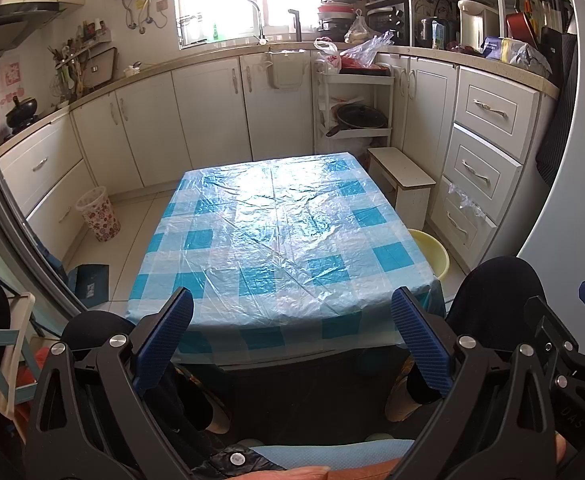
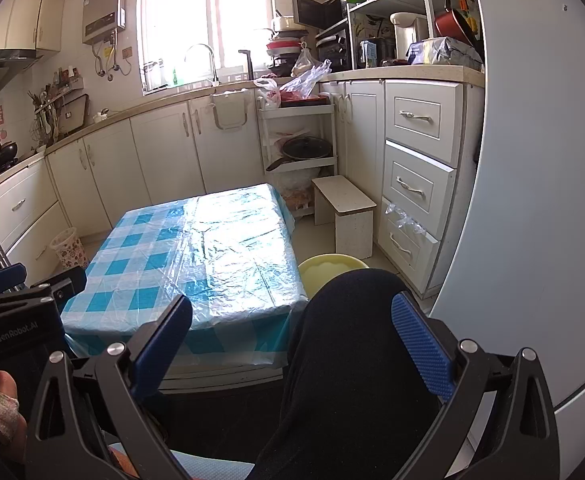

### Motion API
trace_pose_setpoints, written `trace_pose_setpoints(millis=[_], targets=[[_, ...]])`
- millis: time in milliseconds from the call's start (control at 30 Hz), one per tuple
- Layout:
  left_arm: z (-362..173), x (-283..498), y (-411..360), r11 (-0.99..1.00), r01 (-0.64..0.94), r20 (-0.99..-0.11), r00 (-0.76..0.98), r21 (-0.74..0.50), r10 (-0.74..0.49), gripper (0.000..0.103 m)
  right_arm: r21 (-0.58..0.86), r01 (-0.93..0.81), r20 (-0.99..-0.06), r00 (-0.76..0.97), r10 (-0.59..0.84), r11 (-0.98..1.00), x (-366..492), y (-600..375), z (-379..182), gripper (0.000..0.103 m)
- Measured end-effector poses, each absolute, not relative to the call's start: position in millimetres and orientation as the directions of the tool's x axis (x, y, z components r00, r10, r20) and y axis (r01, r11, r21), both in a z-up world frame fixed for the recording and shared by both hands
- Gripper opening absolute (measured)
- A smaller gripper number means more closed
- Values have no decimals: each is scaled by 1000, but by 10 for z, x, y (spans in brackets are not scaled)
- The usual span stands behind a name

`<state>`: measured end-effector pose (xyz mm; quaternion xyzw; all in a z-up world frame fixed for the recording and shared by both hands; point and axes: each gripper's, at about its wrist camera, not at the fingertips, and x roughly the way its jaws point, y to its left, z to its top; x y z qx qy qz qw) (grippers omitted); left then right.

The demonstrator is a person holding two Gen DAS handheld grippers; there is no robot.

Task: Collect trash

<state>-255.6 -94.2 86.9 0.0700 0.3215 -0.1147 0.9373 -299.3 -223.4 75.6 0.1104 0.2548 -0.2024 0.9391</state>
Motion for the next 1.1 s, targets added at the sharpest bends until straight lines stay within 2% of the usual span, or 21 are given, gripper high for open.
trace_pose_setpoints(millis=[1100], targets=[[851,-2531,-876,965,256,-623,765,60,-164,95,104,434,-525,788,-322,895,-2988,-2222,752,96]])
